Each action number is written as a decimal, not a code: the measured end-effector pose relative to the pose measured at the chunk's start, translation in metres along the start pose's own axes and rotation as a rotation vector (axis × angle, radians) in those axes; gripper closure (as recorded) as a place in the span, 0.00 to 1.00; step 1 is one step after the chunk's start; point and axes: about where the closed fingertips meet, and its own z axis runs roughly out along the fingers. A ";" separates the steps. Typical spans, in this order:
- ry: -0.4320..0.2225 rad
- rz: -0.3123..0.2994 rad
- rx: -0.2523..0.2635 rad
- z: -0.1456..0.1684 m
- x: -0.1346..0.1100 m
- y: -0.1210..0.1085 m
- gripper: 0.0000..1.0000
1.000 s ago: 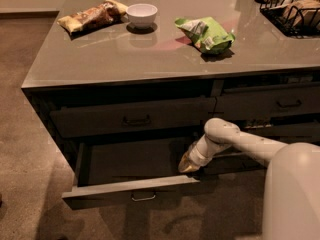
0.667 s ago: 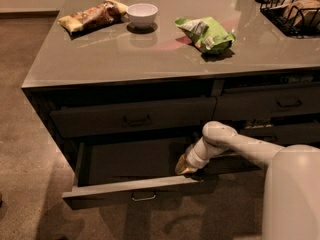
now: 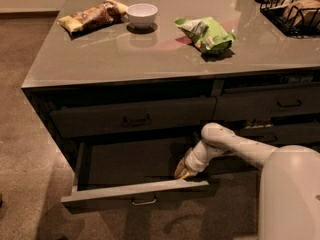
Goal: Open middle drawer
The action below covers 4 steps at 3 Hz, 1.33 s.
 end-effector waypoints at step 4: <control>-0.002 0.071 -0.091 -0.041 -0.022 0.096 1.00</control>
Offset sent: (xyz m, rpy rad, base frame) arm -0.0953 -0.0394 0.0350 -0.0025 0.1380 -0.0257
